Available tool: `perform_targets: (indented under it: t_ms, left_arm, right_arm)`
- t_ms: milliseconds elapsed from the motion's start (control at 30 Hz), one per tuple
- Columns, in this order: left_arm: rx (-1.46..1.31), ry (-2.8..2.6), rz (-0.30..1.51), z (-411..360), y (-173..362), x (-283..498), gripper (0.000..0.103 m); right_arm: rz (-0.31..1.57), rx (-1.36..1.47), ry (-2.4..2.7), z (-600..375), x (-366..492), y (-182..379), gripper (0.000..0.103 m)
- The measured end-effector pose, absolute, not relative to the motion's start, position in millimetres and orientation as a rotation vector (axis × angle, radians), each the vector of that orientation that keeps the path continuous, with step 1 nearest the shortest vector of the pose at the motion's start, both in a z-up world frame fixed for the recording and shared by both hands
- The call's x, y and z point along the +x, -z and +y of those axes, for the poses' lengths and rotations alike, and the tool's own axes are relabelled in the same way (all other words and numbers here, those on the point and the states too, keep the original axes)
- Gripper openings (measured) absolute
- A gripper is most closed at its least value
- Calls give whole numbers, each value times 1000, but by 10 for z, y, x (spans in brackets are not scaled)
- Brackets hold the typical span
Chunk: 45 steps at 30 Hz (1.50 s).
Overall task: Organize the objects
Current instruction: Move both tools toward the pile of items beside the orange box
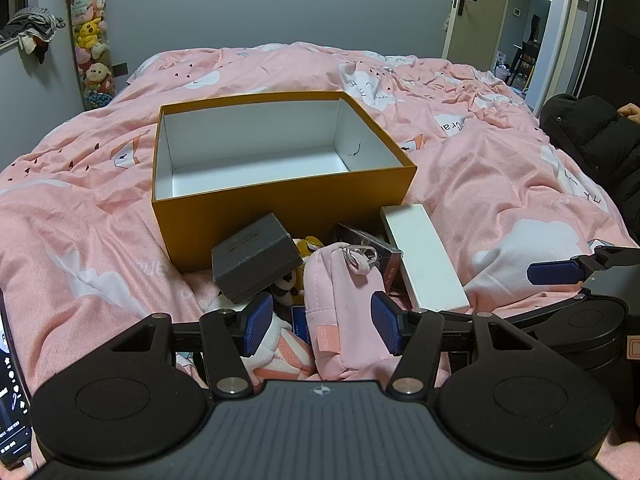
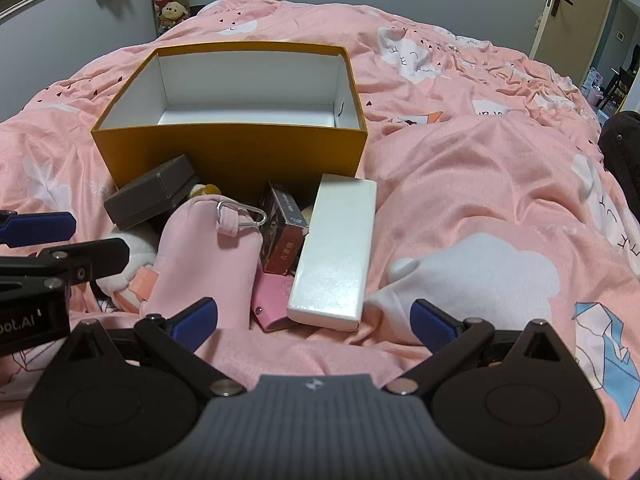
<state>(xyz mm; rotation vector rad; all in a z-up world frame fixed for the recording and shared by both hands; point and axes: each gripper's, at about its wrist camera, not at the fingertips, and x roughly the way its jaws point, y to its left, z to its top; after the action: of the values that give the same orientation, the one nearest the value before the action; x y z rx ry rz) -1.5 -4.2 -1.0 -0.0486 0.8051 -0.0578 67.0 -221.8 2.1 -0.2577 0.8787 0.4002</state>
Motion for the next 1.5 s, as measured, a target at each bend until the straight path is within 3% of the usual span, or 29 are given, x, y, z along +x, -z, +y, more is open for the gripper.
perform_targets:
  t_ms: [800,967,1067,1200,1400,1500]
  left_arm:
    - [-73,72,831,60,56,54,67]
    - [-111,55,825,206,37,150,59]
    - [-163,34,823,343,30,228,55]
    - [-202,0,809,518,-9,346,51]
    - [-288,-46,820,829,-4,585,50]
    - [-344,-76,840,1014,71,691,50]
  right_arm:
    - [882,-287,-442,-2129,723,-3,102]
    - [838,-332,-519,-1975,832,-82,102]
    - [802,-384,-558,-1825,905,-105,98]
    - [821,-385,-608,-1670,1078,-117,81]
    - [910,-222,-664,-1517,1454,-164,68]
    - [938,-143,-682,-1404,1610,-195,68]
